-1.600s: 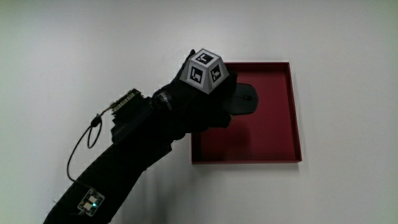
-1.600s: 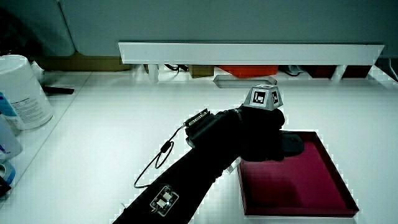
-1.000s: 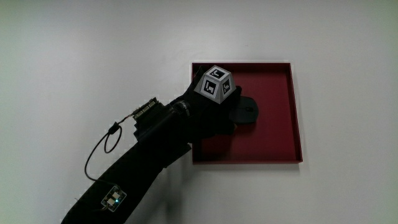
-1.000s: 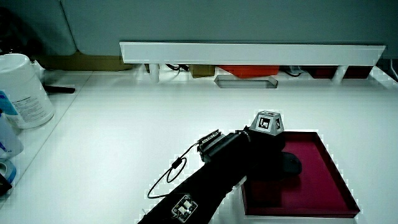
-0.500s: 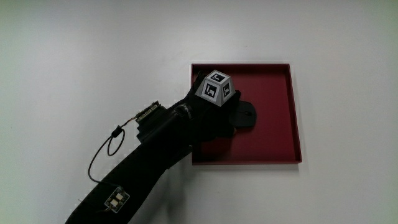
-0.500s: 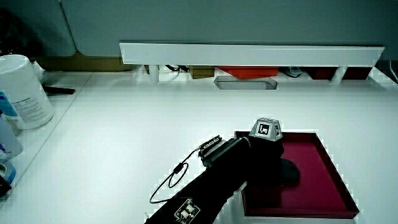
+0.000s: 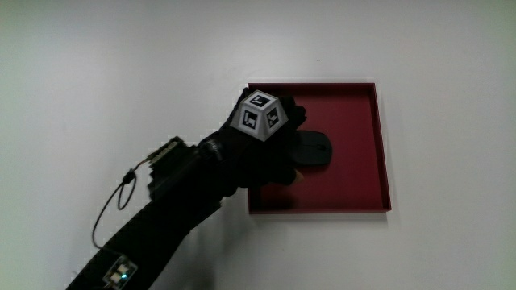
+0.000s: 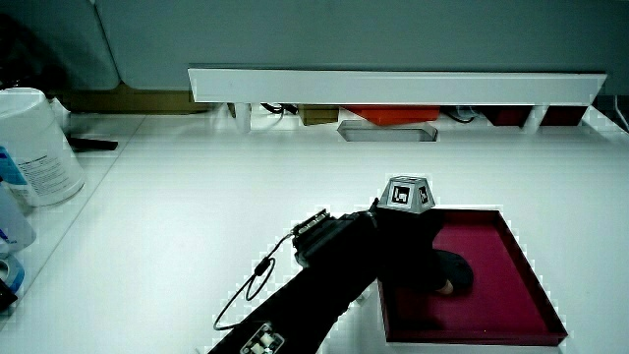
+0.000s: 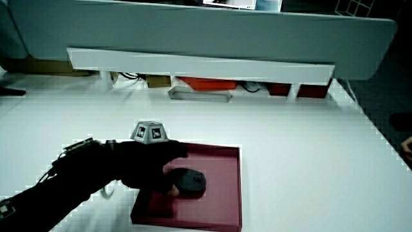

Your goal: Place mouse into plate

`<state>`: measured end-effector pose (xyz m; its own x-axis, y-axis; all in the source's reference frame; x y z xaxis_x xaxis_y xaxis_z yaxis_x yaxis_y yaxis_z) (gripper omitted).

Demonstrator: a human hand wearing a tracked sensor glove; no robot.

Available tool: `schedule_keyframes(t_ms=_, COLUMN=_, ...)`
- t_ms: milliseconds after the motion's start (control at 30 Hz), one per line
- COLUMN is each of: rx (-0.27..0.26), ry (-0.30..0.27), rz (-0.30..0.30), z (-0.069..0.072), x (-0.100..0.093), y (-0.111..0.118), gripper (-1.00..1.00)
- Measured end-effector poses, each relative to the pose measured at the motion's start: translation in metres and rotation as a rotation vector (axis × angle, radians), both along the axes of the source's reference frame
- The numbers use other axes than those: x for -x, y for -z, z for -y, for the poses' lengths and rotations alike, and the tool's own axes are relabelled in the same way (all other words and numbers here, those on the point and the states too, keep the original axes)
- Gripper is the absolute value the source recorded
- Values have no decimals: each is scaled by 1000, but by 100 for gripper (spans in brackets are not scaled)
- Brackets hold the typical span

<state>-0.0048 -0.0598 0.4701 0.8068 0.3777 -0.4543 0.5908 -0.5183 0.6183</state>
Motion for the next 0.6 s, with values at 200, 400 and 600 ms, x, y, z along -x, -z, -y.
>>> schedule_keyframes(t_ms=200, rx=-84, ry=28, rz=-131, z=-13, x=37, y=49, gripper=-100)
schedule_keyframes(t_ms=400, rx=-67, ry=68, rz=-140, z=-35, x=69, y=85, gripper=-100)
schedule_keyframes(t_ms=600, rx=-170, ry=21, rz=-104, z=-58, x=87, y=128, gripper=-100)
